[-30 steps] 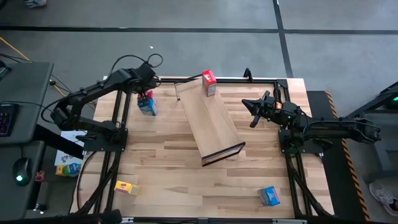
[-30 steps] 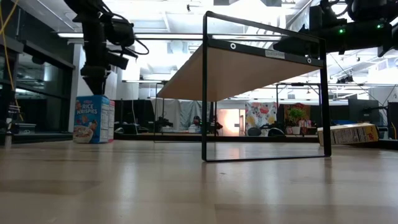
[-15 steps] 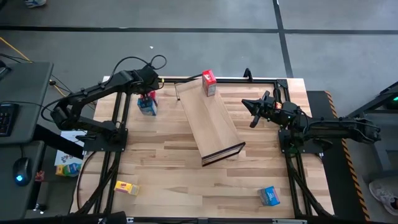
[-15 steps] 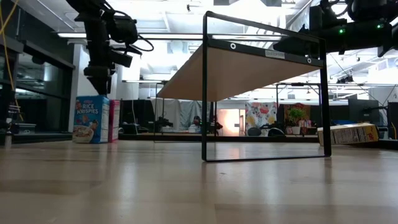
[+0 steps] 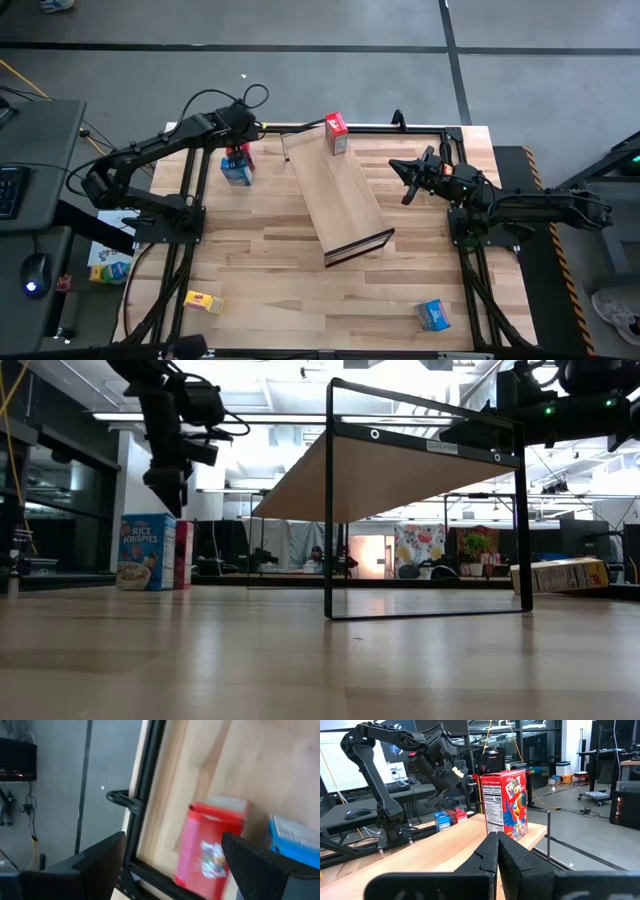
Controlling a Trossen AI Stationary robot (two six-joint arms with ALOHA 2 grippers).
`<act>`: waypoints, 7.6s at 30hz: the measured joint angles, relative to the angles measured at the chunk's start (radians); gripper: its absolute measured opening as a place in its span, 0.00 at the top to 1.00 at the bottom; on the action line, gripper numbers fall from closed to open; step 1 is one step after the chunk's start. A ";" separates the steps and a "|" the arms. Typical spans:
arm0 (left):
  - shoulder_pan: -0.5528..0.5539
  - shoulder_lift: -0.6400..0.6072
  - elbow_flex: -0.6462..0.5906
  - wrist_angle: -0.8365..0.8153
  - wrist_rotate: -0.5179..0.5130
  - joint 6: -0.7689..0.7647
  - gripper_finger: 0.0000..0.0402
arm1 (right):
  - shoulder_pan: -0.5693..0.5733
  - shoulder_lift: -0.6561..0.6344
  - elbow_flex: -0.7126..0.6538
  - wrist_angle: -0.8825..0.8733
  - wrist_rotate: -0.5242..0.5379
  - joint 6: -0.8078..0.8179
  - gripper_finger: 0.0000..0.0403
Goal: Stack cereal on shelf
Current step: Put the red cereal box aligned with the other red cereal box on the shelf
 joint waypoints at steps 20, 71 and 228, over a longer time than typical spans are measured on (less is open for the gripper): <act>0.058 0.000 0.000 -0.028 0.282 -0.090 0.20 | 0.000 0.000 0.000 -0.017 0.001 0.000 1.00; 0.116 0.027 0.121 -0.086 0.260 -0.044 0.67 | 0.000 0.000 0.000 -0.022 0.002 0.000 1.00; -0.273 -0.032 -0.465 1.308 0.286 -0.562 1.00 | 0.000 0.000 0.000 -0.008 0.053 0.000 1.00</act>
